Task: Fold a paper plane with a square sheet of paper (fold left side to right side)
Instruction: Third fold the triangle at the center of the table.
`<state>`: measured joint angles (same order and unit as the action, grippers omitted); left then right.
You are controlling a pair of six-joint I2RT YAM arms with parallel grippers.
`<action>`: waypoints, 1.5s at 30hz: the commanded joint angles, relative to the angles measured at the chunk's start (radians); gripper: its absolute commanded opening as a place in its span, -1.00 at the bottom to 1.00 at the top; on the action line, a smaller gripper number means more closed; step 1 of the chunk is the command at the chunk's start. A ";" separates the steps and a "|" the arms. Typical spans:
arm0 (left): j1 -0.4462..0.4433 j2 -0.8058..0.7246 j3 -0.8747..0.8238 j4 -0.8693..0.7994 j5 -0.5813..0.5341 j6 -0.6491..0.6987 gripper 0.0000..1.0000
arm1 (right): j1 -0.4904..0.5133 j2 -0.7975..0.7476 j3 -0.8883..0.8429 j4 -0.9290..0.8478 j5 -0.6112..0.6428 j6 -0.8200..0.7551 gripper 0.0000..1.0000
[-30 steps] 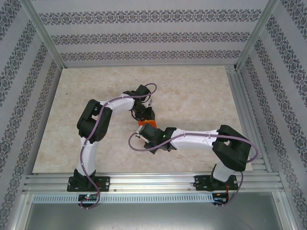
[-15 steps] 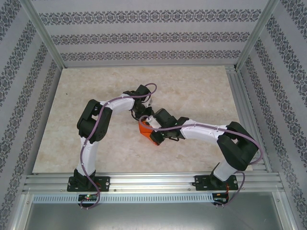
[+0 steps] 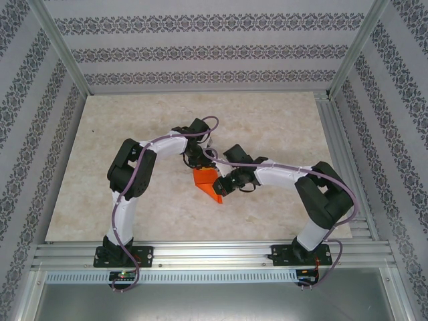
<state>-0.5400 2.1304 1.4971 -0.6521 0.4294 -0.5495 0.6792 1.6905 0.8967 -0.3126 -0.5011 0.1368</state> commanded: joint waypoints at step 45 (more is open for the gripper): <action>-0.033 0.072 -0.018 -0.013 -0.066 0.024 -0.49 | -0.088 0.130 0.090 -0.055 -0.071 0.026 -0.98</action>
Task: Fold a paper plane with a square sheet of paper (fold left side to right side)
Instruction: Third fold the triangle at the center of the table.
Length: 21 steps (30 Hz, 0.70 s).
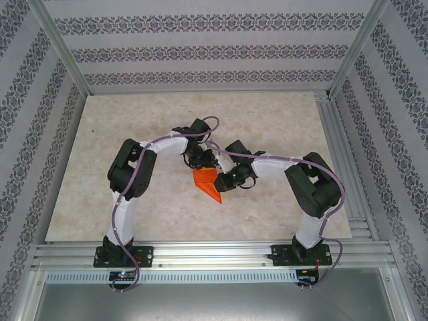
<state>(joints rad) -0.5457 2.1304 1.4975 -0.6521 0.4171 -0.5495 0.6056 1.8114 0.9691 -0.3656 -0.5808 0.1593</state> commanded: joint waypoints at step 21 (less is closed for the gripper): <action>-0.028 0.072 -0.019 -0.013 -0.053 0.023 -0.49 | -0.020 0.055 0.039 -0.009 0.001 0.011 -0.97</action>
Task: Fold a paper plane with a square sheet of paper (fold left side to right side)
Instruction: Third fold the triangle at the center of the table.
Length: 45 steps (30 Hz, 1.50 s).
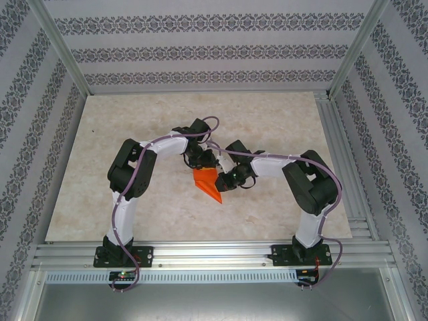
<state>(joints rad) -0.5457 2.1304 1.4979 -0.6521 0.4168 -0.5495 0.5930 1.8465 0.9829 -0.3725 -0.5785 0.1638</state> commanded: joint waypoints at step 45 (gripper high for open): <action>-0.005 -0.372 -0.428 0.254 0.122 -0.162 -0.39 | 0.020 0.087 0.045 -0.093 0.038 -0.007 -0.97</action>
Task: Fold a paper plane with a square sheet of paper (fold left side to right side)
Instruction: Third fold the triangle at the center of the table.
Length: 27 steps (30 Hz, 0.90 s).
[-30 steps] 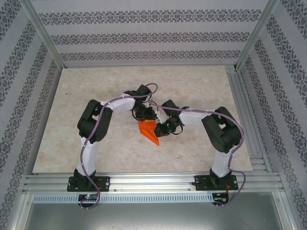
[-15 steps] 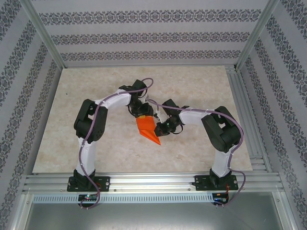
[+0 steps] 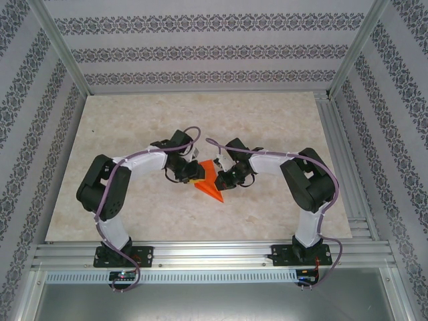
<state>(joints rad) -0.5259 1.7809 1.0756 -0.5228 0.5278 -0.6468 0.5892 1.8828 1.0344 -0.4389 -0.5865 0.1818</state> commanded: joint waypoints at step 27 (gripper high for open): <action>-0.073 0.080 0.020 0.070 -0.110 -0.052 -0.45 | 0.023 0.055 0.004 -0.043 0.057 -0.030 -0.97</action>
<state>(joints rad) -0.5850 1.8351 1.0744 -0.4381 0.4465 -0.7094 0.5938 1.8896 1.0473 -0.4530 -0.5861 0.1818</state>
